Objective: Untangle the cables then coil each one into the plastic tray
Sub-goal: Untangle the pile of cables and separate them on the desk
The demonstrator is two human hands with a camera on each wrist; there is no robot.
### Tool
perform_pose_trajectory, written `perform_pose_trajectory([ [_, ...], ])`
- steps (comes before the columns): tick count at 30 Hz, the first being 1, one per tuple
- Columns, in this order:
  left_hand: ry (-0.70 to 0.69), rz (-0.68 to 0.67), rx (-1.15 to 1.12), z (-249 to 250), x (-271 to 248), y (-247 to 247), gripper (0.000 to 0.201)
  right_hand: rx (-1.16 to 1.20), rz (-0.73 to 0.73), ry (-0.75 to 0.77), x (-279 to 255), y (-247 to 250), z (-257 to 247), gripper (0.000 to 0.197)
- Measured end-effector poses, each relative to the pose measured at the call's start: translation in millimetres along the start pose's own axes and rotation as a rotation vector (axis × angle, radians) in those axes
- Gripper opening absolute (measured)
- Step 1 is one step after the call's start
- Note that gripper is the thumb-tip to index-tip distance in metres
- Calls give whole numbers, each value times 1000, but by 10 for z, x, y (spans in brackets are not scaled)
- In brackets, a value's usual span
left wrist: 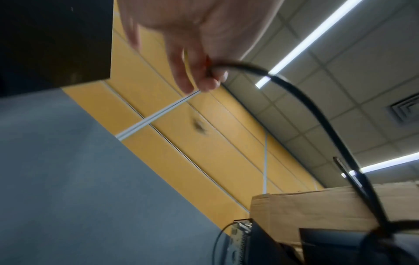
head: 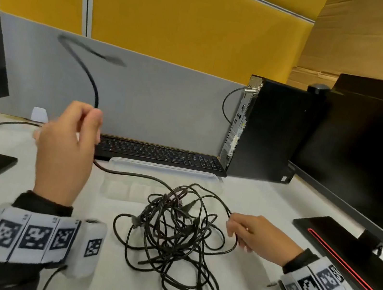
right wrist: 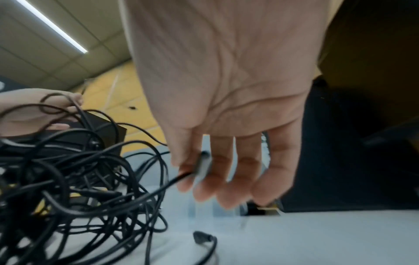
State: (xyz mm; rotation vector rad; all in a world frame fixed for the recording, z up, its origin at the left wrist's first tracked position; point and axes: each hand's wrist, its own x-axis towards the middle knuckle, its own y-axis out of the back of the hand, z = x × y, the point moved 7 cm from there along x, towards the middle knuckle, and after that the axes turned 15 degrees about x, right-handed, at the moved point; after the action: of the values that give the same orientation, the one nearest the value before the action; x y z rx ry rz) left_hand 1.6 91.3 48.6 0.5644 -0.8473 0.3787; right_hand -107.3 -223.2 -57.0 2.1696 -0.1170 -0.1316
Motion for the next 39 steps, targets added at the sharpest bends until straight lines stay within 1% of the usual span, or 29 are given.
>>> perform_pose_trajectory([
  [2, 9, -65, -64, -30, -9, -90, 25, 10, 79, 13, 9, 61, 0, 31],
  [3, 10, -81, -67, -21, -30, -126, 24, -38, 164, 63, 5, 117, -75, 29],
  [5, 6, -99, -69, 12, -62, -189, 24, -64, 383, 239, -77, 242, -402, 20],
  [6, 12, -103, -72, 10, -69, -209, 23, -37, 440, 336, -128, 263, -604, 18],
  [7, 24, -108, -78, -2, -74, -225, 23, -14, 433, 416, -152, 237, -791, 18],
  [8, 41, -118, -88, -20, -79, -243, 22, -6, 369, 458, -142, 163, -942, 18],
  [9, 55, -131, -99, -39, -84, -261, 21, -14, 266, 461, -88, 43, -1033, 17],
  [10, 65, -143, -108, -49, -92, -277, 20, -32, 147, 429, -17, -101, -1076, 17],
  [11, 68, -152, -112, -59, -99, -294, 19, -62, 59, 375, 63, -218, -1078, 19],
  [12, 72, -161, -116, -66, -104, -310, 19, -91, 5, 316, 142, -292, -1059, 22],
  [14, 88, -186, -144, -75, -110, -346, 16, -128, -58, 221, 269, -360, -1000, 26],
  [16, 132, -238, -241, -75, -117, -393, 15, -162, -115, 153, 341, -404, -956, 24],
  [17, 168, -273, -323, -67, -126, -420, 16, -179, -119, 136, 365, -419, -933, 20],
  [18, 204, -308, -411, -49, -137, -443, 16, -195, -105, 134, 379, -423, -920, 16],
  [20, 234, -371, -543, 13, -164, -464, 15, -208, -37, 147, 398, -382, -890, 25],
  [22, 228, -449, -652, 110, -197, -477, 16, -77, 37, 179, 397, -300, -863, 19],
  [23, 231, -498, -704, 160, -221, -486, 16, 28, 71, 200, 379, -243, -849, 18],
  [24, 236, -551, -743, 202, -248, -499, 16, 126, 107, 216, 360, -181, -825, 22],
  [26, 243, -658, -761, 260, -310, -539, 17, 272, 171, 222, 305, -73, -751, 25],
  [29, 259, -765, -682, 246, -380, -613, 18, 349, 307, 237, 247, 104, -589, 12],
  [32, 303, -816, -636, 192, -412, -674, 20, 386, 397, 289, 156, 249, -522, 13],
  [35, 366, -818, -656, 121, -417, -715, 20, 412, 454, 337, 42, 380, -529, 10],
  [37, 362, -803, -748, 112, -394, -695, 22, 427, 474, 348, -1, 462, -499, 10],
  [39, 317, -786, -917, 139, -355, -637, 38, 405, 486, 335, -10, 517, -433, 9],
])
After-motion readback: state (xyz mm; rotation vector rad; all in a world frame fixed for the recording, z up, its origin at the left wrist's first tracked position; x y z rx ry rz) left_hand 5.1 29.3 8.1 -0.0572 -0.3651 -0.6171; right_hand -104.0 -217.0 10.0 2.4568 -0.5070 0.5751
